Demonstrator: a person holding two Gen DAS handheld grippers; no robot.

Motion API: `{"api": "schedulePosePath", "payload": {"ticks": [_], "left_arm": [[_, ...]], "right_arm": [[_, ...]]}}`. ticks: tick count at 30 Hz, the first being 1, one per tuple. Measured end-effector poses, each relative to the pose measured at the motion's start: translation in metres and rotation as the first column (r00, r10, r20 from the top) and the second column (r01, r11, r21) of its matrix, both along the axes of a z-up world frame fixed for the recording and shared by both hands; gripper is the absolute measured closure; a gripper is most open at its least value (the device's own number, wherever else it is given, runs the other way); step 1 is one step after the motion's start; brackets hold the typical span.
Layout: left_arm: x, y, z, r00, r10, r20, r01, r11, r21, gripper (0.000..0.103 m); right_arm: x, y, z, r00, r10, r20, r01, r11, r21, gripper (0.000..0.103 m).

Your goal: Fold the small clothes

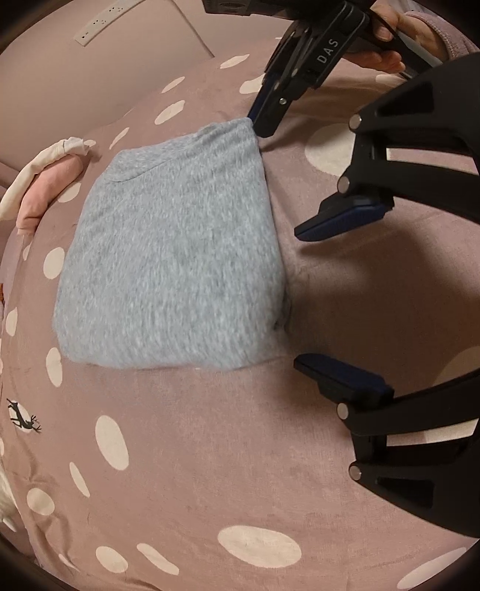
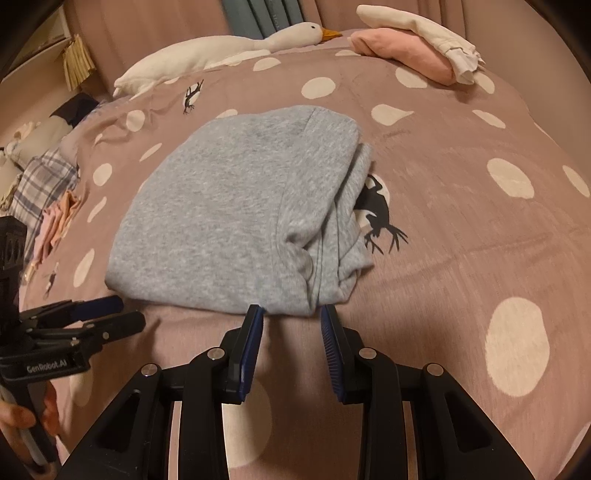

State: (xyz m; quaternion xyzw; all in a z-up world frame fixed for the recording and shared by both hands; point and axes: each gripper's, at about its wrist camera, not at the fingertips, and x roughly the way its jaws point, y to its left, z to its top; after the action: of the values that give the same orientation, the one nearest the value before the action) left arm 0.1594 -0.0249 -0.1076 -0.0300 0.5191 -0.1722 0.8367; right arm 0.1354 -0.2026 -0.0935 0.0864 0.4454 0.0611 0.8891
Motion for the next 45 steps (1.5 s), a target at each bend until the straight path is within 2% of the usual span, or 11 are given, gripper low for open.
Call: {"api": "schedulePosePath", "payload": {"ticks": [5,6,8,13,15,17,18,23,36,40,45], "left_arm": [[-0.005,0.002,0.009,0.999,0.024,0.035,-0.024,1.000,0.004,0.036],[-0.007,0.003,0.011,0.999,0.029,0.042,-0.029,1.000,0.007,0.028],[-0.013,0.004,0.018,0.997,0.038,0.069,-0.039,0.999,0.013,0.021],[-0.025,0.009,0.037,0.992,0.049,0.118,-0.052,0.998,0.026,0.015],[-0.032,0.014,0.049,0.987,0.066,0.147,-0.072,0.997,0.038,0.014],[-0.036,0.018,0.058,0.984,0.081,0.158,-0.090,0.995,0.049,0.009],[-0.038,0.019,0.062,0.983,0.089,0.163,-0.099,0.994,0.049,0.001],[-0.051,0.026,0.080,0.976,0.110,0.189,-0.119,0.992,0.035,0.001],[-0.079,0.025,0.111,0.964,0.139,0.226,-0.179,0.969,0.168,0.000],[-0.083,0.025,0.113,0.965,0.138,0.221,-0.171,0.976,0.134,0.000],[-0.085,0.023,0.116,0.962,0.152,0.228,-0.187,0.972,0.141,0.000]], "right_arm": [[-0.004,0.002,0.004,1.000,0.002,0.007,-0.002,1.000,0.012,0.071],[-0.006,0.003,0.006,1.000,0.004,0.012,-0.004,1.000,0.013,0.067],[-0.011,0.005,0.012,1.000,-0.004,0.024,0.003,1.000,0.006,0.047],[-0.025,0.010,0.028,0.998,-0.003,0.057,0.004,1.000,-0.010,0.042],[-0.033,0.012,0.037,0.997,-0.004,0.083,0.005,1.000,-0.014,0.037],[-0.039,0.013,0.045,0.994,0.000,0.109,0.002,1.000,-0.016,0.027],[-0.043,0.013,0.050,0.992,0.001,0.122,0.001,1.000,-0.016,0.025],[-0.055,0.019,0.070,0.986,0.014,0.166,-0.009,0.999,-0.032,0.004],[-0.081,0.030,0.098,0.978,0.022,0.209,-0.009,0.998,-0.062,0.001],[-0.078,0.031,0.093,0.982,0.010,0.189,0.002,0.998,-0.064,0.001],[-0.079,0.032,0.090,0.984,0.012,0.176,-0.004,0.999,-0.048,0.001]]}}
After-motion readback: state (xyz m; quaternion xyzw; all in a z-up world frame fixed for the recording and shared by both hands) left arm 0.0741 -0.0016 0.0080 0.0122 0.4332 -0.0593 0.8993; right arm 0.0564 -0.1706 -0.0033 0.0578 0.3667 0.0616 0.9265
